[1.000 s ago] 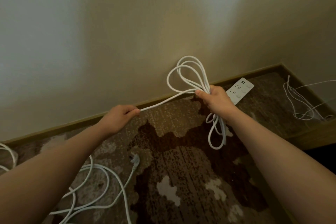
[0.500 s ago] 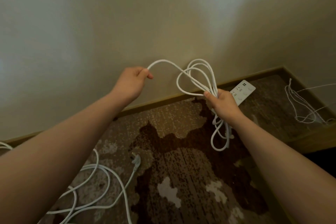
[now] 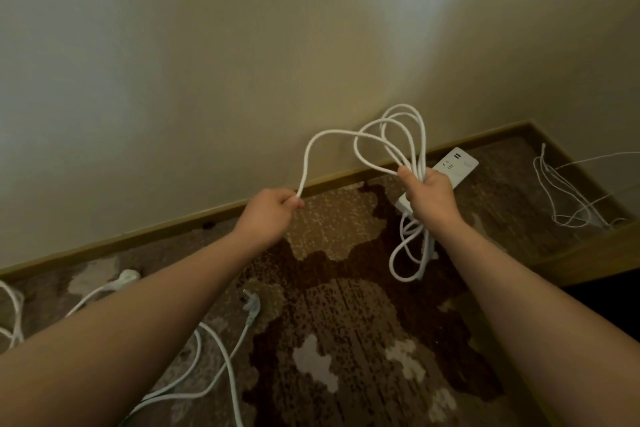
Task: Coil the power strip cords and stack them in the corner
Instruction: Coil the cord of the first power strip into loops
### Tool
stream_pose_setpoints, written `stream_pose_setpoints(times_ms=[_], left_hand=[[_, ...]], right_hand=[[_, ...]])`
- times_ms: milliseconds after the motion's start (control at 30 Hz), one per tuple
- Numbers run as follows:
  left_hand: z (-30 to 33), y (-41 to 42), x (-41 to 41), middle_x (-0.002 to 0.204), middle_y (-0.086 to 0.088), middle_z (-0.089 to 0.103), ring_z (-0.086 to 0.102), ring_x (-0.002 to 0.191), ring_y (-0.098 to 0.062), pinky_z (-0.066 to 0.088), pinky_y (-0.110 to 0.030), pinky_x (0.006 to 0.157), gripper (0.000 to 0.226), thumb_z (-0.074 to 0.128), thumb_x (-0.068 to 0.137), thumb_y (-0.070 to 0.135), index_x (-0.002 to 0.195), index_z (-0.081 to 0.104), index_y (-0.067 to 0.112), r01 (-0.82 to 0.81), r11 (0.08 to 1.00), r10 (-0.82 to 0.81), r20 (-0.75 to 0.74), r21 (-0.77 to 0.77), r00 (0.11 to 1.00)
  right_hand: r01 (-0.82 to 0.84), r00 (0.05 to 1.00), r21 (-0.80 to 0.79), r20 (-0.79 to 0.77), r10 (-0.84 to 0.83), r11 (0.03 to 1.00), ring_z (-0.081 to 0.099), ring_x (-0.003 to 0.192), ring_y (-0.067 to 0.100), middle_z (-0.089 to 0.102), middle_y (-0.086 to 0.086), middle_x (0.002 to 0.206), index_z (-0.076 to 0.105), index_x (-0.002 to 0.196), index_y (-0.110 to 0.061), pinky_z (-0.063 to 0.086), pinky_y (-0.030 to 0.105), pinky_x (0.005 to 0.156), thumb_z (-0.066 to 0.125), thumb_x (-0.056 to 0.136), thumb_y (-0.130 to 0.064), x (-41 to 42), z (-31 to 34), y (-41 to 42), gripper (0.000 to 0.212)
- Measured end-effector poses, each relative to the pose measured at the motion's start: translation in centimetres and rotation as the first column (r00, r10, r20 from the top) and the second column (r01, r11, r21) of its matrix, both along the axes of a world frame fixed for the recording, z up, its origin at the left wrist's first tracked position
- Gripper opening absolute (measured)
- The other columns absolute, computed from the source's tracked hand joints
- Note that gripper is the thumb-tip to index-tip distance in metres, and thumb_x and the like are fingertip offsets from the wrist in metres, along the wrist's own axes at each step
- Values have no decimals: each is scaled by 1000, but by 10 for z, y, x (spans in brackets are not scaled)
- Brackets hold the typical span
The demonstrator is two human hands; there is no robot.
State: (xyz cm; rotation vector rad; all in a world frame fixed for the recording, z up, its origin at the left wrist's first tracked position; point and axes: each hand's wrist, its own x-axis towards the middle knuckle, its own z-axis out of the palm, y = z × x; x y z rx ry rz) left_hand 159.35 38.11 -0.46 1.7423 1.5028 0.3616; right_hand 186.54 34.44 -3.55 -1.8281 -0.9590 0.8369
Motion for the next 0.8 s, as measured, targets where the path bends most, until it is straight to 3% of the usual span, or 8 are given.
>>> stream_pose_setpoints(times_ms=[133, 233, 367, 600, 700, 800], left_hand=[[14, -5, 33, 69, 5, 57, 57, 67, -11, 39, -25, 56, 29, 46, 95, 17, 77, 68, 22, 90, 987, -95, -31, -130, 995], [13, -14, 42, 81, 2, 60, 57, 75, -14, 41, -28, 66, 30, 44, 96, 19, 78, 67, 24, 97, 983, -105, -43, -157, 994], [17, -16, 46, 81, 2, 62, 58, 79, -16, 41, -29, 69, 28, 41, 97, 23, 82, 65, 26, 56, 998, -58, -35, -34, 998], [25, -23, 60, 75, 9, 56, 53, 72, -13, 37, -28, 62, 26, 40, 97, 27, 92, 65, 25, -9, 956, -3, 40, 292, 999], [24, -16, 54, 80, 4, 62, 55, 71, -12, 37, -27, 58, 27, 39, 98, 26, 97, 66, 23, -51, 960, 42, 40, 275, 998], [21, -15, 56, 86, 0, 66, 58, 79, -18, 39, -28, 68, 28, 41, 98, 24, 98, 68, 20, 14, 979, -9, -28, 205, 1000]], right_hand=[[-78, 993, 79, -85, 85, 994, 46, 51, 11, 50, 1, 62, 62, 82, -18, 39, 29, 50, 57, 99, -35, -24, 4, -4, 24], [-147, 985, 127, -73, 157, 981, 46, 49, 8, 50, -3, 58, 61, 78, -19, 39, 25, 46, 58, 98, -35, -40, 8, -4, 26], [-214, 975, 110, -36, 219, 971, 46, 50, 11, 49, -4, 56, 57, 72, -19, 39, 31, 52, 60, 97, -35, -49, 7, -4, 31], [-24, 993, 160, -107, 41, 987, 44, 41, 4, 50, -10, 50, 60, 77, -14, 35, 20, 41, 60, 97, -36, -43, 10, 3, 29], [31, 995, 126, -94, -19, 992, 45, 41, 2, 50, -10, 51, 59, 78, -18, 36, 20, 41, 59, 97, -40, -38, 8, 2, 29], [-25, 989, 107, -145, 41, 994, 44, 42, 6, 48, -11, 48, 60, 78, -20, 35, 25, 44, 60, 96, -39, -40, 6, 0, 27]])
